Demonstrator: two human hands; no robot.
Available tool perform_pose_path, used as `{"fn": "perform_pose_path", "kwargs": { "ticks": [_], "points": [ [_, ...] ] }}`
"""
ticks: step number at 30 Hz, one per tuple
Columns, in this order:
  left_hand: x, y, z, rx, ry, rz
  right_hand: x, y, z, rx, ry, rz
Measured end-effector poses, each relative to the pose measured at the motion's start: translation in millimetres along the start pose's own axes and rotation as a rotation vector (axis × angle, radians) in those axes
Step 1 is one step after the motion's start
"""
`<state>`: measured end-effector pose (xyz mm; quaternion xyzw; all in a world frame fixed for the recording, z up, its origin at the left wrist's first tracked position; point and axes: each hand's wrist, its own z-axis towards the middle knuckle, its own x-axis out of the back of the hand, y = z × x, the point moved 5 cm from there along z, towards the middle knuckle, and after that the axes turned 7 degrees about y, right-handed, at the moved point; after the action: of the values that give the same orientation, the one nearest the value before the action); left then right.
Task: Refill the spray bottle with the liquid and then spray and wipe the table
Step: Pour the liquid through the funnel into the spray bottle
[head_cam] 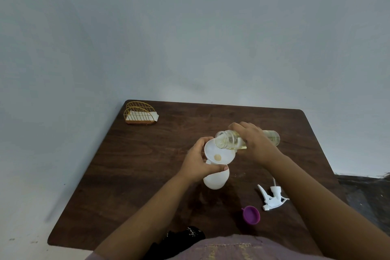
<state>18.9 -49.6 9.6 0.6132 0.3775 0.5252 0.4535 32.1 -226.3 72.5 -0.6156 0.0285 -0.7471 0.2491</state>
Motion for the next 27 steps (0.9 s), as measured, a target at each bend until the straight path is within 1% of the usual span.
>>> {"fn": "perform_pose_path", "kwargs": {
  "ticks": [27],
  "points": [
    [-1.6,-1.5,0.1,-0.012,0.006,0.005,1.0,-1.0,-0.4,-0.001,-0.011,-0.016]
  ]
}}
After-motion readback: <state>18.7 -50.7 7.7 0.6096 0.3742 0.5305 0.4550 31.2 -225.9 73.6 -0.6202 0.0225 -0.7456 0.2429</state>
